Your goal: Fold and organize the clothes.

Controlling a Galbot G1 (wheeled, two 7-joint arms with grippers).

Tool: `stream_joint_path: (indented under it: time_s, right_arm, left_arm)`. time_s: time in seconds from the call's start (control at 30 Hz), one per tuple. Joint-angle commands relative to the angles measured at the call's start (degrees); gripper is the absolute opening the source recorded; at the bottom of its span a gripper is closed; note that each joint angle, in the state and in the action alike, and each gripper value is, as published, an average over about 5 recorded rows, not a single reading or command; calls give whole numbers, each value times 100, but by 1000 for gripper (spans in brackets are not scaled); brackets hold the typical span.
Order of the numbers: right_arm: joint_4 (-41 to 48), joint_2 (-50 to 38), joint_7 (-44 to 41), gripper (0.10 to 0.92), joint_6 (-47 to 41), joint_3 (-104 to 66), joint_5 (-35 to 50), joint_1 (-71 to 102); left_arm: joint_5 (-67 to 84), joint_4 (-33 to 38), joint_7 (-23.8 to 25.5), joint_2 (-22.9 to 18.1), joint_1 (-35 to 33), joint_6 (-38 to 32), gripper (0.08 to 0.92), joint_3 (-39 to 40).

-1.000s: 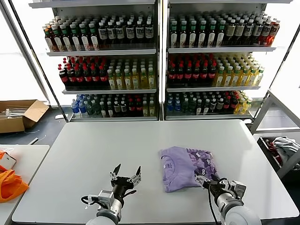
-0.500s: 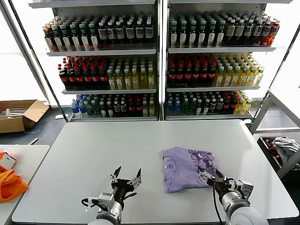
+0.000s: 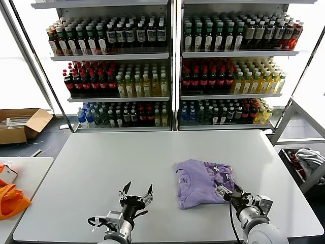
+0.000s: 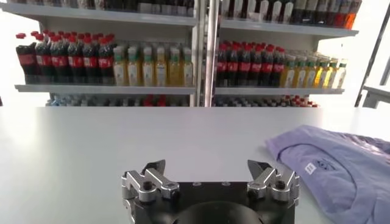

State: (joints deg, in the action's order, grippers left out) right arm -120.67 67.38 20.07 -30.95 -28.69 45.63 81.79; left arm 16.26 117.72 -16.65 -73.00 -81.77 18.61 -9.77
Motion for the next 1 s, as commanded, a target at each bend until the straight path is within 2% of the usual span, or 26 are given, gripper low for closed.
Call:
stream_joint_path:
  time_s: [0.03, 0.57, 1.0]
  right_arm:
    - [207, 54, -35, 823, 37, 34, -128, -29]
    - [366, 147, -62, 823, 60, 72, -352, 45]
    - [227, 53, -38, 823, -70, -111, -131, 104]
  left_arm:
    - [-3, 1, 2, 13, -21, 3, 823, -8]
    - [-1, 29, 12, 20, -54, -1, 823, -16]
    - [-6, 27, 14, -13, -52, 3, 823, -11]
